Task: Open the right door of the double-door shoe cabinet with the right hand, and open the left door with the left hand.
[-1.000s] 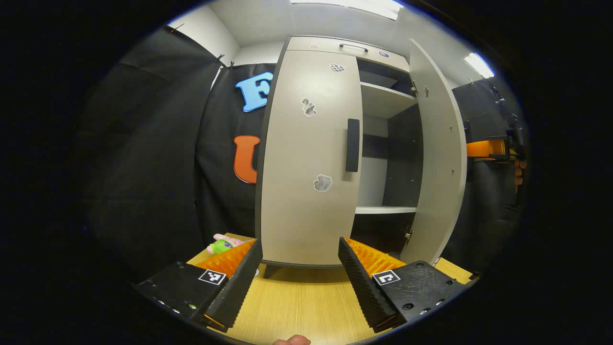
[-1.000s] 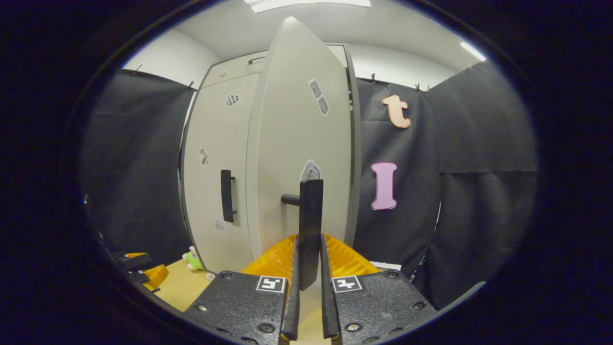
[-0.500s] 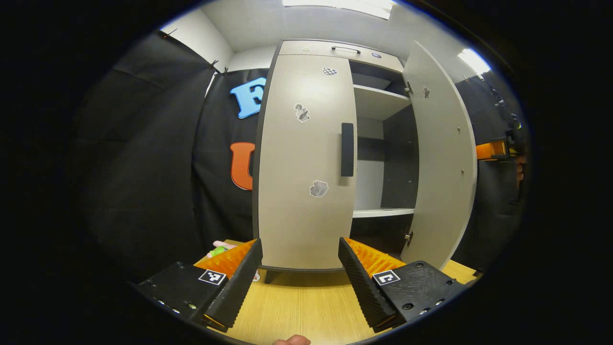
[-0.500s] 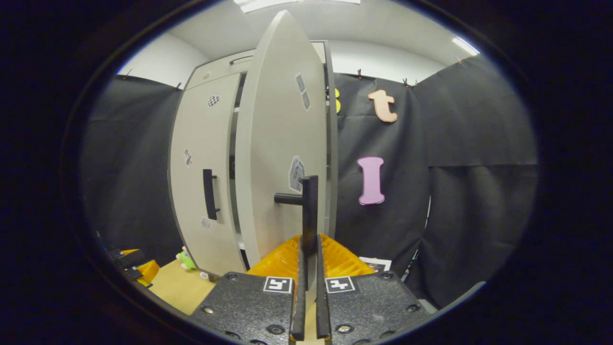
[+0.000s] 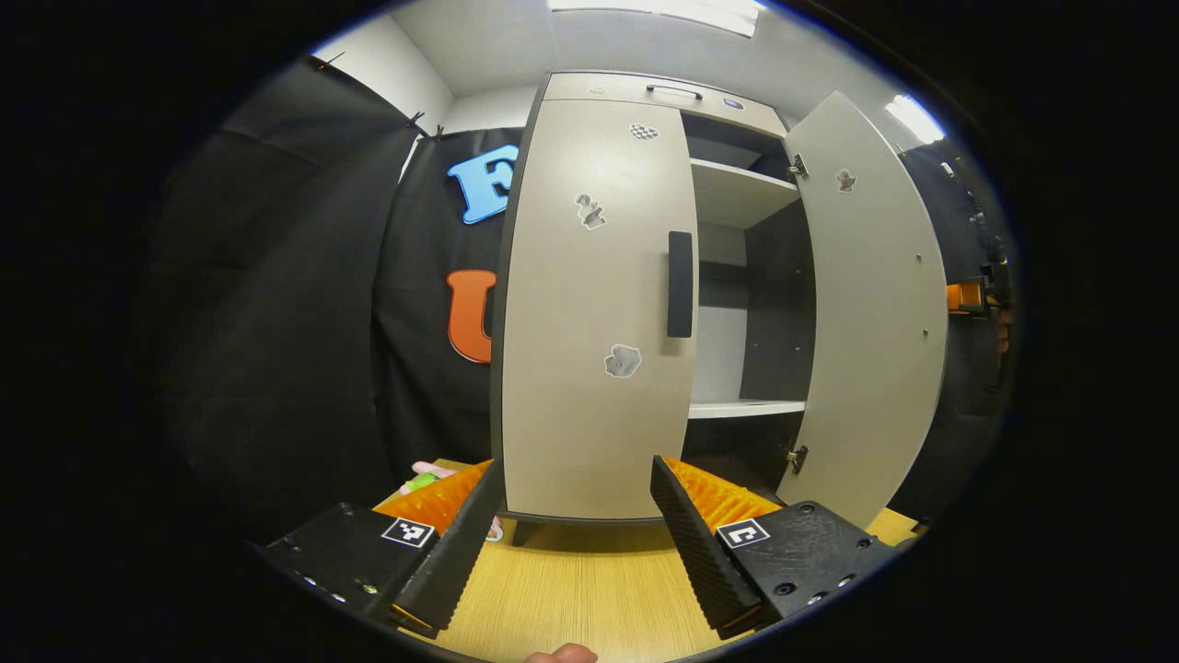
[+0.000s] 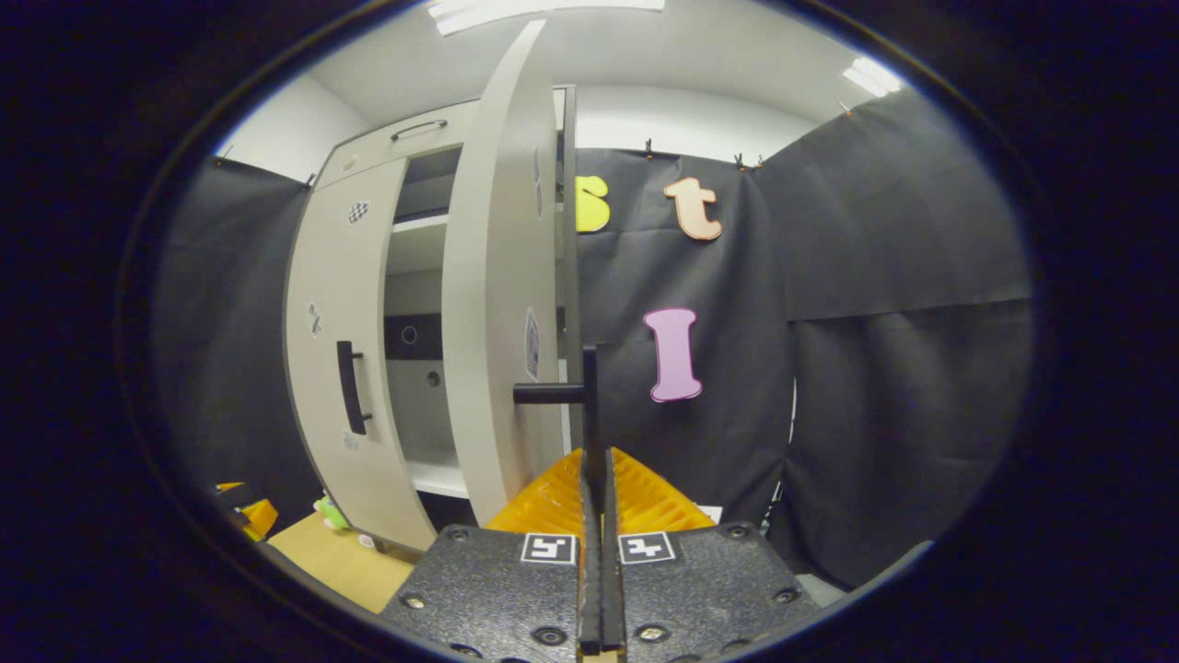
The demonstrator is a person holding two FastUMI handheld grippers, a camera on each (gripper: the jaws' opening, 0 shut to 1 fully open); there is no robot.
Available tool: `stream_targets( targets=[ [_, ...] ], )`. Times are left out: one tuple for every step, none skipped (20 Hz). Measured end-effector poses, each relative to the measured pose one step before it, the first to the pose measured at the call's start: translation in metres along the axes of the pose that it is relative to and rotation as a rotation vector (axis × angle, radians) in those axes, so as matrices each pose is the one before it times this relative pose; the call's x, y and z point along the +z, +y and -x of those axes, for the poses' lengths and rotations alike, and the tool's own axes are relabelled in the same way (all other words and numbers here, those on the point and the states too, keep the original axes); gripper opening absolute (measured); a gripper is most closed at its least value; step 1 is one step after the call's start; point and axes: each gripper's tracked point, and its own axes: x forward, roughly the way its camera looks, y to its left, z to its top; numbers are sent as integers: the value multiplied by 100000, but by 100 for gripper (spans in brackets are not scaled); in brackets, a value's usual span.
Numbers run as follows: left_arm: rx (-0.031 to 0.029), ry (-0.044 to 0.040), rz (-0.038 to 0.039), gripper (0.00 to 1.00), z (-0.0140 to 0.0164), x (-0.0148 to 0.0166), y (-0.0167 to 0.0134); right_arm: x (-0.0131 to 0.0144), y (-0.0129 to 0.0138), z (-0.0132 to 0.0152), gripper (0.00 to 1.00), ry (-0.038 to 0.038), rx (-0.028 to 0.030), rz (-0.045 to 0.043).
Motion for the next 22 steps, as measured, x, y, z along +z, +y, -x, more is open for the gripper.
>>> stream_targets(
  targets=[
    [-204,-23,-171,95,-25,57,-75,6,-65,-9,4,-523,50,1108],
    [2,132,-206,95,11,13,-13,-28,-51,42,4,-100,123,-3],
    [84,-21,-188,95,17,23,-25,-63,-66,114,4,-408,-302,-1248],
    [342,-72,-27,95,113,35,27,-117,98,390,4,-841,-627,-2351],
    [679,82,470,95,122,45,44,-192,33,604,4,-1110,-1402,-1798],
    [474,-819,558,95,157,183,92,-134,-399,1251,4,-3072,-3866,561],
    [183,-999,263,95,72,248,13,37,-500,1235,4,-2845,-3063,1770],
    [122,-389,-143,95,140,28,44,430,-257,1695,4,-3806,-2752,907],
    [469,875,-439,95,43,-149,119,256,630,1003,4,-2628,573,18],
    [639,1477,-86,95,140,-228,200,-245,1135,1013,4,-868,3174,-1028],
    [-163,-450,311,95,97,146,19,-557,1323,757,4,-221,5435,-1733],
    [-798,-1154,68,95,-6,630,-316,-263,1645,907,4,-827,4820,-3302],
    [-333,-1103,-303,95,146,308,-193,-269,1026,606,4,-1069,2883,-1671],
    [-278,-850,-347,95,-1,222,-139,-40,916,492,4,-1954,2017,270],
    [-922,-107,-303,95,67,16,-306,199,842,249,7,-1768,1680,1249],
    [-1305,45,-470,95,119,-58,-501,-237,723,339,24,380,753,3039],
    [-796,-437,-562,95,153,173,-219,-610,538,78,39,1323,214,3810],
    [-600,-273,-380,95,288,6,-289,-302,426,43,39,1320,-628,3561],
    [-1020,14,32,95,132,-77,-382,-128,367,29,53,590,-712,2863],
    [-1011,205,151,95,200,-27,-392,-84,531,-19,67,101,-61,1357],
    [-673,361,-47,95,210,-85,-227,-140,679,13,81,76,256,348],
    [-486,3,-236,95,212,1,-193,-56,626,-43,87,166,550,-977]
  ],
)
